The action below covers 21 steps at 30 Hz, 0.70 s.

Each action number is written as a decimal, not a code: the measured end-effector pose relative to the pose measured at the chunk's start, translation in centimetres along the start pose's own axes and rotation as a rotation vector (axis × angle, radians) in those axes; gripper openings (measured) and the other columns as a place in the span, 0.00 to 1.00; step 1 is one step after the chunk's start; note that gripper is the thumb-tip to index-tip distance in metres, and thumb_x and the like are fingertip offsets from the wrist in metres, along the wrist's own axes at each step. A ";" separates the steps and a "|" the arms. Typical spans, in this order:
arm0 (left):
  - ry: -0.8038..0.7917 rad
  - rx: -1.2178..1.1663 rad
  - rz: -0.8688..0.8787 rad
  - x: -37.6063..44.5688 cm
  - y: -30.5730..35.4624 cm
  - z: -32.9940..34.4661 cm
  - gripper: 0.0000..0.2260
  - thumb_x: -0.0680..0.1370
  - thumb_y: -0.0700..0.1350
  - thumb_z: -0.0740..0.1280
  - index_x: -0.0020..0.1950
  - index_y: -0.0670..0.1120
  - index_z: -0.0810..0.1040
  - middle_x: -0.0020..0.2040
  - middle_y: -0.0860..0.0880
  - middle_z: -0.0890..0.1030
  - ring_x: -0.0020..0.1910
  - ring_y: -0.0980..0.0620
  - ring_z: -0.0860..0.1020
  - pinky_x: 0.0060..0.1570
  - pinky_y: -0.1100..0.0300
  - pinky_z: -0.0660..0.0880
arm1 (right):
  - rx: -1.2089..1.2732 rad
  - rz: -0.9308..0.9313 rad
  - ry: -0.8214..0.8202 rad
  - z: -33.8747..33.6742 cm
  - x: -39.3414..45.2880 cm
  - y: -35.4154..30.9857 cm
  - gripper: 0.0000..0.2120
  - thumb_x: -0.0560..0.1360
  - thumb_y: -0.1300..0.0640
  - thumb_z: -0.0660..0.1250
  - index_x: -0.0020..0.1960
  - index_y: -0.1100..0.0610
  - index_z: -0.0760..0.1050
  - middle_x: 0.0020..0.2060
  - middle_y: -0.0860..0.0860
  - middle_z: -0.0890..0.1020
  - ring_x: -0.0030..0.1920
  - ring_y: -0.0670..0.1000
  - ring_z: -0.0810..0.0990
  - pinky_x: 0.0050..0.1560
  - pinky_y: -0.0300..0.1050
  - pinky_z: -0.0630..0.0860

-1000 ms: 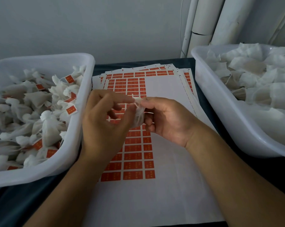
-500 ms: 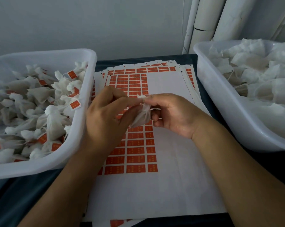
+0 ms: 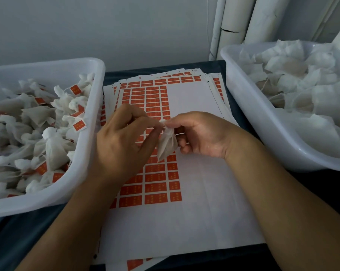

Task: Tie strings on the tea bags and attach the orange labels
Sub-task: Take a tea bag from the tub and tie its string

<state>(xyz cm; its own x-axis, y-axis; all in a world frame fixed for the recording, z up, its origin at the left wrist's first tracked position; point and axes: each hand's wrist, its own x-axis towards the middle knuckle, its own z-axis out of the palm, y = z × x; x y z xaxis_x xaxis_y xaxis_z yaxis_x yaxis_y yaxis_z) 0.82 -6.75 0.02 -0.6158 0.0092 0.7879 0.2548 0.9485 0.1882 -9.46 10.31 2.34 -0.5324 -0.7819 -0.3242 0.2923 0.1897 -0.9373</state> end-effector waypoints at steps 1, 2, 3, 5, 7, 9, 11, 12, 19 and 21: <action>0.001 -0.005 -0.007 0.0 0.0 0.0 0.14 0.81 0.50 0.69 0.49 0.40 0.86 0.47 0.41 0.82 0.45 0.55 0.75 0.47 0.66 0.72 | -0.005 0.001 -0.004 0.0 0.0 0.0 0.09 0.82 0.52 0.65 0.53 0.57 0.80 0.38 0.50 0.81 0.30 0.45 0.73 0.33 0.35 0.71; 0.001 -0.011 -0.013 0.0 0.1 0.0 0.14 0.81 0.50 0.68 0.48 0.40 0.86 0.48 0.41 0.82 0.46 0.55 0.75 0.46 0.64 0.73 | -0.017 0.000 -0.005 0.0 0.1 0.0 0.10 0.82 0.52 0.65 0.52 0.57 0.80 0.37 0.50 0.80 0.29 0.44 0.73 0.32 0.35 0.72; -0.002 -0.018 -0.016 0.0 0.1 0.0 0.14 0.81 0.50 0.68 0.48 0.40 0.85 0.48 0.42 0.81 0.45 0.55 0.75 0.45 0.63 0.74 | -0.030 -0.004 -0.004 0.1 0.1 0.0 0.10 0.82 0.52 0.65 0.50 0.57 0.81 0.36 0.50 0.80 0.29 0.44 0.73 0.32 0.35 0.72; -0.018 -0.027 -0.024 0.1 0.3 -0.1 0.15 0.80 0.51 0.68 0.47 0.40 0.85 0.48 0.42 0.81 0.45 0.55 0.74 0.44 0.65 0.72 | -0.047 -0.014 0.001 0.1 0.2 0.0 0.10 0.81 0.51 0.66 0.47 0.57 0.81 0.35 0.50 0.79 0.30 0.44 0.73 0.32 0.36 0.71; -0.038 -0.032 -0.052 0.2 0.7 -0.1 0.15 0.80 0.51 0.67 0.46 0.39 0.84 0.48 0.42 0.80 0.45 0.55 0.73 0.45 0.70 0.69 | -0.050 -0.022 0.009 0.1 0.2 -0.1 0.11 0.81 0.51 0.66 0.49 0.58 0.81 0.36 0.50 0.78 0.30 0.44 0.72 0.32 0.36 0.71; -0.048 -0.055 -0.084 0.2 1.1 0.0 0.15 0.79 0.50 0.66 0.45 0.39 0.83 0.47 0.42 0.79 0.43 0.55 0.73 0.43 0.71 0.69 | -0.061 -0.027 0.017 0.0 0.2 -0.1 0.11 0.81 0.51 0.66 0.50 0.58 0.80 0.36 0.50 0.78 0.30 0.44 0.72 0.31 0.36 0.71; -0.063 -0.081 -0.105 0.2 1.4 -0.1 0.14 0.79 0.50 0.66 0.45 0.39 0.81 0.47 0.43 0.79 0.42 0.54 0.73 0.41 0.70 0.71 | -0.073 -0.029 0.022 0.0 0.2 -0.1 0.11 0.82 0.51 0.65 0.50 0.59 0.80 0.36 0.50 0.78 0.31 0.45 0.72 0.31 0.37 0.71; -0.075 -0.095 -0.119 0.2 1.5 -0.1 0.13 0.79 0.49 0.66 0.45 0.39 0.81 0.47 0.44 0.79 0.42 0.54 0.74 0.40 0.69 0.72 | -0.076 -0.031 0.025 0.0 0.2 -0.1 0.12 0.82 0.51 0.65 0.51 0.60 0.80 0.36 0.50 0.78 0.31 0.45 0.72 0.32 0.37 0.71; -0.122 -0.224 -0.340 0.1 1.6 -0.4 0.05 0.79 0.49 0.66 0.48 0.48 0.76 0.41 0.58 0.79 0.38 0.56 0.79 0.33 0.71 0.75 | -0.115 -0.096 0.084 0.0 0.2 -0.2 0.17 0.82 0.47 0.65 0.56 0.61 0.81 0.41 0.52 0.80 0.35 0.46 0.75 0.34 0.37 0.73; -0.090 -0.299 -0.411 0.0 1.6 -0.2 0.03 0.80 0.47 0.67 0.47 0.49 0.76 0.38 0.59 0.78 0.39 0.55 0.79 0.33 0.69 0.76 | -0.155 -0.109 0.110 0.0 0.2 -0.2 0.15 0.83 0.47 0.64 0.52 0.58 0.81 0.41 0.51 0.81 0.35 0.45 0.75 0.34 0.37 0.74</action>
<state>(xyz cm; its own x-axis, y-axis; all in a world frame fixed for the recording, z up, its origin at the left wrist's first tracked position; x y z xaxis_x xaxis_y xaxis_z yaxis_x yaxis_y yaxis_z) 1.42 -5.29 0.45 -0.7686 -0.3057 0.5620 0.1722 0.7472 0.6419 -9.65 10.08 2.47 -0.6402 -0.7349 -0.2236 0.1070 0.2029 -0.9733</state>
